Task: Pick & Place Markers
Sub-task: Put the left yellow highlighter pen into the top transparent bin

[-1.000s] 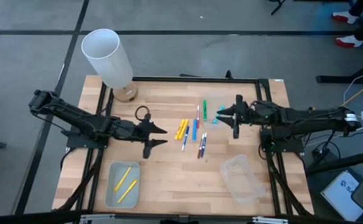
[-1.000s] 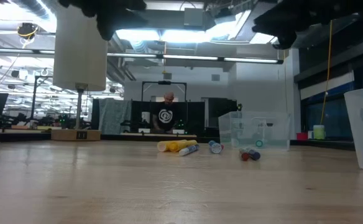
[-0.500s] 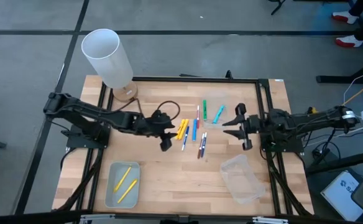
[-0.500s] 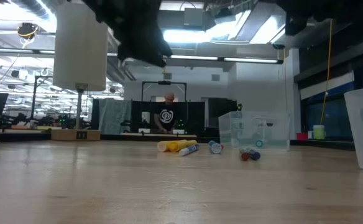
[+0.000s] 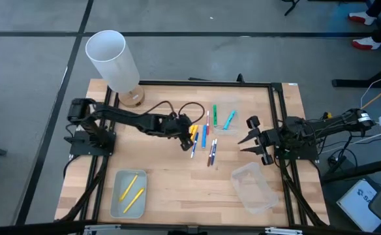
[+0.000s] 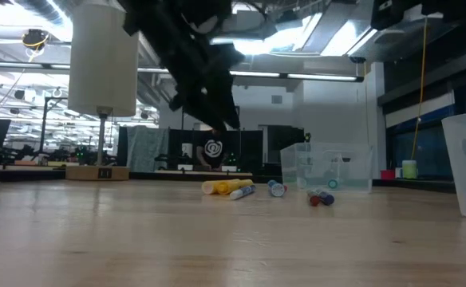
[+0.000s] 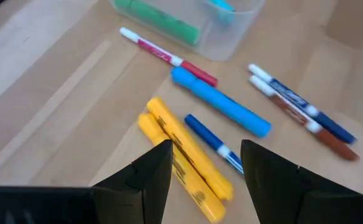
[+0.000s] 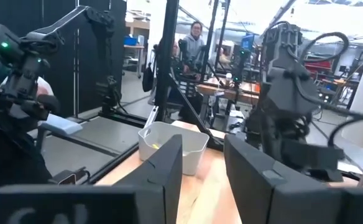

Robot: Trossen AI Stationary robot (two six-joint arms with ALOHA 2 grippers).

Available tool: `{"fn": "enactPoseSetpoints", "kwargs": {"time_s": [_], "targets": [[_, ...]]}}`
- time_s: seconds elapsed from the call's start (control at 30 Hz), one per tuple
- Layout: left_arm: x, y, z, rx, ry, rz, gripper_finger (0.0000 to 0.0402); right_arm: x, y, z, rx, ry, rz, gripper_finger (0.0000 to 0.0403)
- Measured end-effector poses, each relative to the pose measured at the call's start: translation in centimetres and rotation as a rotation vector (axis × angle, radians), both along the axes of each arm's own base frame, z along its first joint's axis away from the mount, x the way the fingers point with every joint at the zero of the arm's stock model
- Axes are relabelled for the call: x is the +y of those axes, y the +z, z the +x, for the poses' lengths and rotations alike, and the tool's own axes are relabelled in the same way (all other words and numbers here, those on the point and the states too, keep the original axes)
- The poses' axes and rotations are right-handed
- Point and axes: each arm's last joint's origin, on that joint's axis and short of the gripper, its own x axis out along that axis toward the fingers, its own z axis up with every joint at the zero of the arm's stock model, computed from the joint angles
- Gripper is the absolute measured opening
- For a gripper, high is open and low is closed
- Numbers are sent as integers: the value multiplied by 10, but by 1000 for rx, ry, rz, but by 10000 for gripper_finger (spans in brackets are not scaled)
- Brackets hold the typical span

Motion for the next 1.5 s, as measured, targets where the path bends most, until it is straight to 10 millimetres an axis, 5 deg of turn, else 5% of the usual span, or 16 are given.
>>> {"fn": "enactPoseSetpoints", "kwargs": {"time_s": [0.4, 0.97, 1.33, 1.5], "targets": [[26, -33, 7, 117, 93, -67, 184, 0, 0, 0, 6, 0, 11, 118], [19, -73, 16, 215, 60, -76, 184, 0, -1, 1, 16, 0, 13, 118], [18, -79, 14, 270, 65, -49, 180, 0, -1, 1, 20, 0, 11, 118], [18, -80, 13, 285, 67, -31, 138, 0, -1, 1, 20, -1, 11, 118]]}}
